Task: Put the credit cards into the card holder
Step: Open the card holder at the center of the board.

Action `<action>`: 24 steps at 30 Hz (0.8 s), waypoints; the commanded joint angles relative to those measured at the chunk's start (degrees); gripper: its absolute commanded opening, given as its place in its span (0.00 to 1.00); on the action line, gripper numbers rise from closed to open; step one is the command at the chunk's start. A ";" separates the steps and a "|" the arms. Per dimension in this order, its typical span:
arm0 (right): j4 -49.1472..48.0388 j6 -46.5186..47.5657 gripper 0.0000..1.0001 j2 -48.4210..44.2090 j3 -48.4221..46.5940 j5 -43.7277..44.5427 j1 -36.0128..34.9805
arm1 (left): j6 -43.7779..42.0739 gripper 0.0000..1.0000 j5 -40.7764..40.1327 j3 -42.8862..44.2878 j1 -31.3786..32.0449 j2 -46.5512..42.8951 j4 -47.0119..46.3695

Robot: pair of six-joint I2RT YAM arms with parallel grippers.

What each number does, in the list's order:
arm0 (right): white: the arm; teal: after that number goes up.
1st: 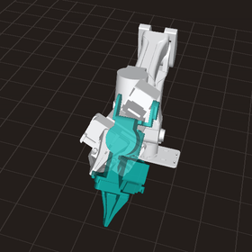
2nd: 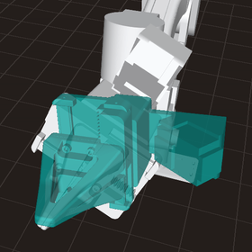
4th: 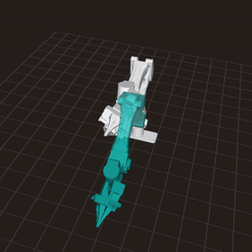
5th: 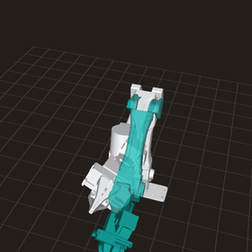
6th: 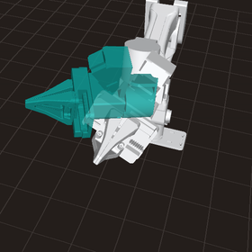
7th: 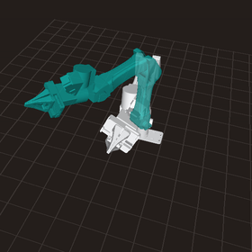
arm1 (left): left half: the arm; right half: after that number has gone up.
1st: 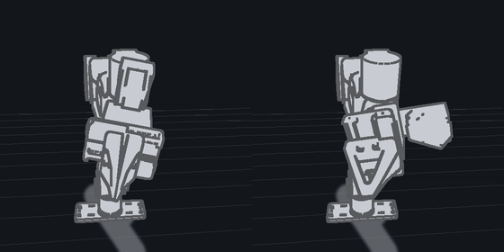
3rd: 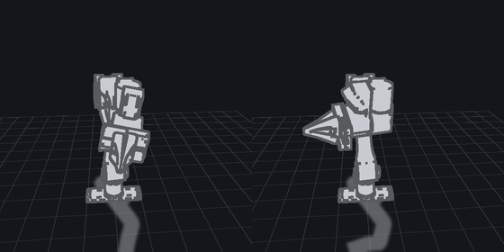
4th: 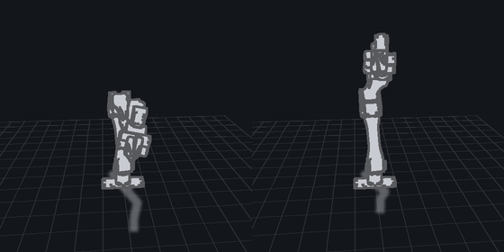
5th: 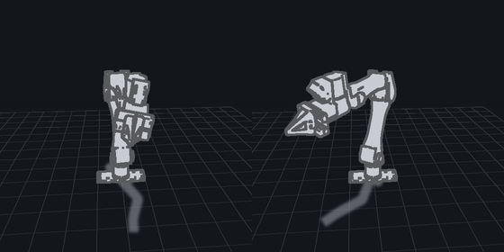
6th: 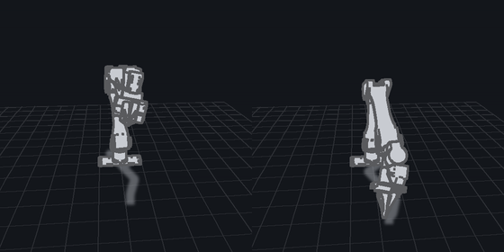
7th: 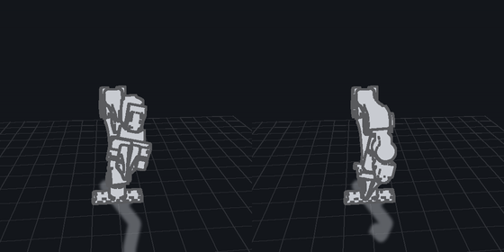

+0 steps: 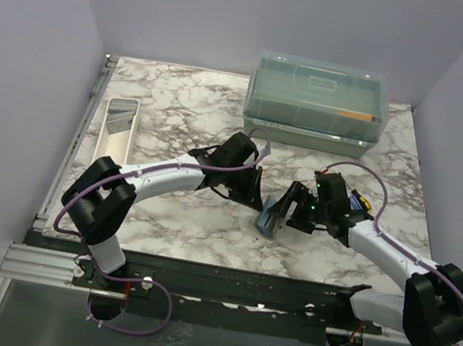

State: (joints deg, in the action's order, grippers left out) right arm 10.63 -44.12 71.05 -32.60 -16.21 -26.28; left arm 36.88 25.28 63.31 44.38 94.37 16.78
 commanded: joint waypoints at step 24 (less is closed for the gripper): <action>-1.58 0.26 0.83 4.98 -1.22 2.06 -4.29 | 0.34 0.00 1.55 2.19 0.61 -2.94 -0.78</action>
State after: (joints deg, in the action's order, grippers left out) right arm 9.02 -44.10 75.33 -32.73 -15.66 -29.93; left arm 37.10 25.34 63.33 44.75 94.21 16.82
